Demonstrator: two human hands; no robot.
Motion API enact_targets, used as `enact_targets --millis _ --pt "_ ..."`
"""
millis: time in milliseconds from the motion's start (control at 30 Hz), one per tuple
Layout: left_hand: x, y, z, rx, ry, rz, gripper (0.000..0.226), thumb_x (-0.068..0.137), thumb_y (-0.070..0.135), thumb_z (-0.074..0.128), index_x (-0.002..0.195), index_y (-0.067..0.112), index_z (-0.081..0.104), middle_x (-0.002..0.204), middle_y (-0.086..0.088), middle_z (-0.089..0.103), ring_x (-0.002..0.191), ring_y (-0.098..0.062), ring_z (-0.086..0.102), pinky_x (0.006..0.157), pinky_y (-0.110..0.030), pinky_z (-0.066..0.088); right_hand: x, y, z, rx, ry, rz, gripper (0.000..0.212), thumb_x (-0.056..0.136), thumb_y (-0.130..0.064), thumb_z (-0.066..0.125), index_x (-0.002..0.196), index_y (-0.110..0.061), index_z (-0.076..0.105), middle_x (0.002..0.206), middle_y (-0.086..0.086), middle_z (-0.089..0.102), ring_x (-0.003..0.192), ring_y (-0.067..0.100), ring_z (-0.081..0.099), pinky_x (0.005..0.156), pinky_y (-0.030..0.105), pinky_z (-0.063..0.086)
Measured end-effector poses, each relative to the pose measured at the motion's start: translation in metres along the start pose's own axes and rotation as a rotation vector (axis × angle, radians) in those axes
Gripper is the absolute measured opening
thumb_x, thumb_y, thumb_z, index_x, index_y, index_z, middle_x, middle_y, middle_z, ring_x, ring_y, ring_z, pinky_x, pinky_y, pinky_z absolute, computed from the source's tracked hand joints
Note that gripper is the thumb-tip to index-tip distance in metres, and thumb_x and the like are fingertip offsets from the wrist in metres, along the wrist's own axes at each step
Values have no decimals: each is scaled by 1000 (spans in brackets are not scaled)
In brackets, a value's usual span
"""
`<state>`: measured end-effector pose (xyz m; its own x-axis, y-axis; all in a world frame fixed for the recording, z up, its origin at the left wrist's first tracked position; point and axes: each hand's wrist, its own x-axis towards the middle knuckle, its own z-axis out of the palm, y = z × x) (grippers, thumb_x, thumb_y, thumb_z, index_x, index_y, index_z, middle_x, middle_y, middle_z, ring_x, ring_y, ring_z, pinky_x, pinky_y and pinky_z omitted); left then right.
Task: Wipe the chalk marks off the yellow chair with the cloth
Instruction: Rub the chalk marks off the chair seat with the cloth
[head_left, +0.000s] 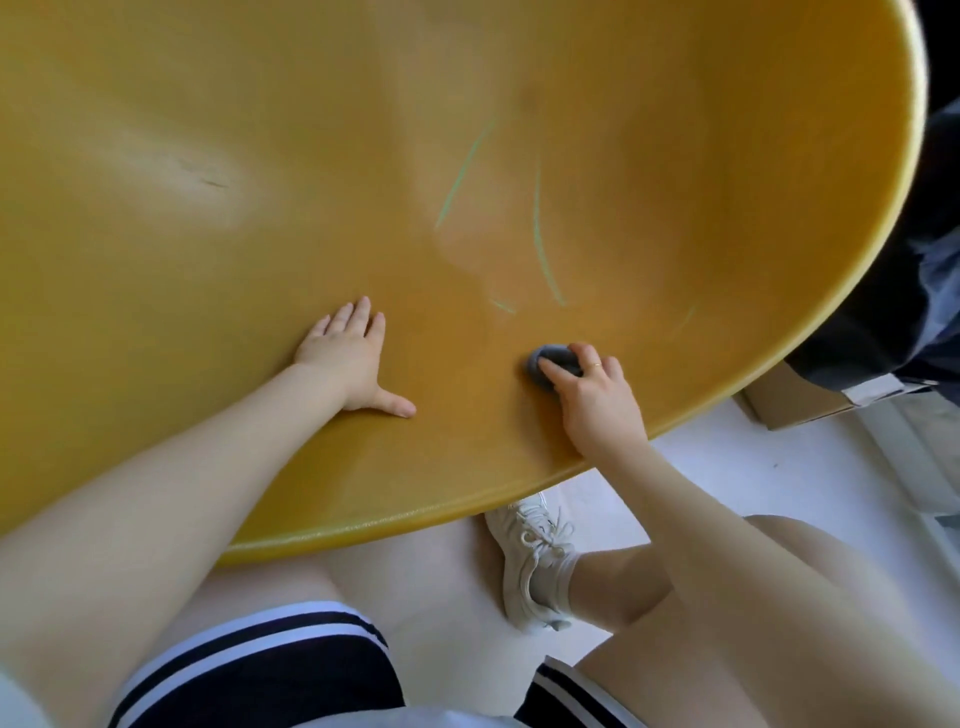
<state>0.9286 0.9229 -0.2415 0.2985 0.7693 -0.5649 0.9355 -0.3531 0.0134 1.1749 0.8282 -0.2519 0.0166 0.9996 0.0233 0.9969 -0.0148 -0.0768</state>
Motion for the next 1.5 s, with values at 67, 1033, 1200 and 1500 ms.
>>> enact_targets --millis 67,1033,1200,1500 --pt "0 -2 2 -23 -7 9 124 65 77 56 149 12 -9 156 -7 -18 145 -22 -9 117 -37 3 12 17 -3 -31 27 140 40 88 -3 44 123 -20 58 133 19 41 97 37 43 85 38 38" --pt "31 -8 -25 102 182 23 107 71 70 57 149 12 13 157 -8 4 142 -26 12 112 -37 20 55 -57 26 325 -39 -419 37 81 -7 45 105 -21 69 96 18 57 64 33 46 64 38 48" --pt "45 -18 -23 37 136 -105 131 58 80 58 149 14 -7 155 -10 -19 144 -23 -8 116 -36 2 124 -21 32 267 6 -331 35 89 -7 48 115 -24 64 112 17 51 84 35 45 77 43 48" --pt "55 -26 -13 -49 153 -81 135 54 81 59 148 17 -13 153 -6 -26 143 -19 -18 115 -35 -7 177 -38 33 236 131 -224 38 85 -7 47 112 -26 66 108 18 52 82 36 47 73 36 44"
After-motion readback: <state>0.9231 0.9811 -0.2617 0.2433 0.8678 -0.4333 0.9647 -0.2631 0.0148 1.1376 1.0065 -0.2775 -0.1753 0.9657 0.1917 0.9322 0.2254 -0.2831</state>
